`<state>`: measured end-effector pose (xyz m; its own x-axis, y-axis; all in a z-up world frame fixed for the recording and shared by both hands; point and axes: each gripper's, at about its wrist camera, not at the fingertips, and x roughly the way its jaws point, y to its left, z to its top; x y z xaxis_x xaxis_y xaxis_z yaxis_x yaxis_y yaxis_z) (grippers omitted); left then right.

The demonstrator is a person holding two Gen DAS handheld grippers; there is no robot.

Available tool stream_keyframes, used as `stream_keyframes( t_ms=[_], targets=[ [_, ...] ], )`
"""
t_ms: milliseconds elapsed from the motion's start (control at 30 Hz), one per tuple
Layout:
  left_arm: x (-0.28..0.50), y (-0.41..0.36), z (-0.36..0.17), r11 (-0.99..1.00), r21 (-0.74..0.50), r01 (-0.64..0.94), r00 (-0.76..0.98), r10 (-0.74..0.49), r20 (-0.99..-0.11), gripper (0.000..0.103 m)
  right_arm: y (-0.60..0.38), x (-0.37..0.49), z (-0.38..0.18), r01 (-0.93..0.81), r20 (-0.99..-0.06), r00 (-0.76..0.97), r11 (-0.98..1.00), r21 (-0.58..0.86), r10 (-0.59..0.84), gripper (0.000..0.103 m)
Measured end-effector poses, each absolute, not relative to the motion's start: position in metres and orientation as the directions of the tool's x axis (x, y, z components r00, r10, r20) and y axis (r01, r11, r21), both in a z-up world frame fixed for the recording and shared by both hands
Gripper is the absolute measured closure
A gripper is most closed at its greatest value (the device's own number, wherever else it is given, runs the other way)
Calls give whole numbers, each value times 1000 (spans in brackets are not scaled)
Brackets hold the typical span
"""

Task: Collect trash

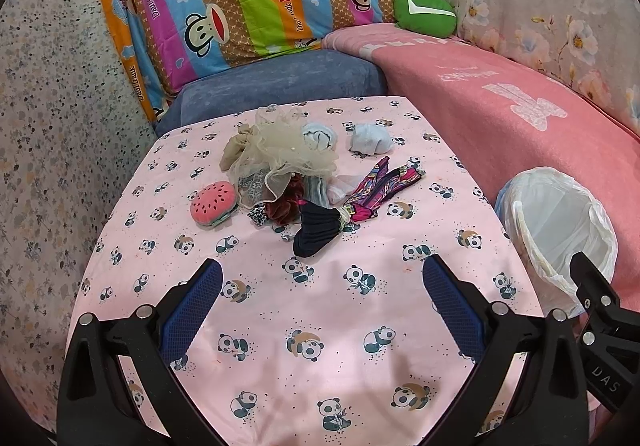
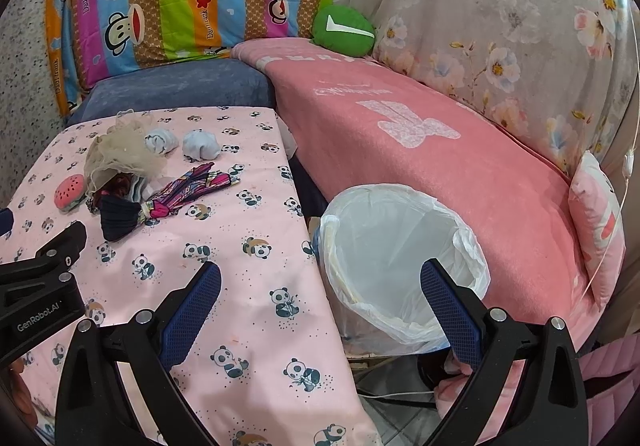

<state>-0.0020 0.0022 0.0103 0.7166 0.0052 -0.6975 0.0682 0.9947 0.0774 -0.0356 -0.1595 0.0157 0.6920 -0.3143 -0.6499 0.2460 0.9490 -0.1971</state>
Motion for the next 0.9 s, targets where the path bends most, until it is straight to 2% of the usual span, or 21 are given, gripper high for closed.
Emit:
stream_keyframes(
  t_ms=[900],
  targets=[
    [-3, 1, 11, 995, 77, 68, 719, 5, -695, 8, -159, -37, 14, 248, -648, 692, 948, -200, -318, 7]
  ],
)
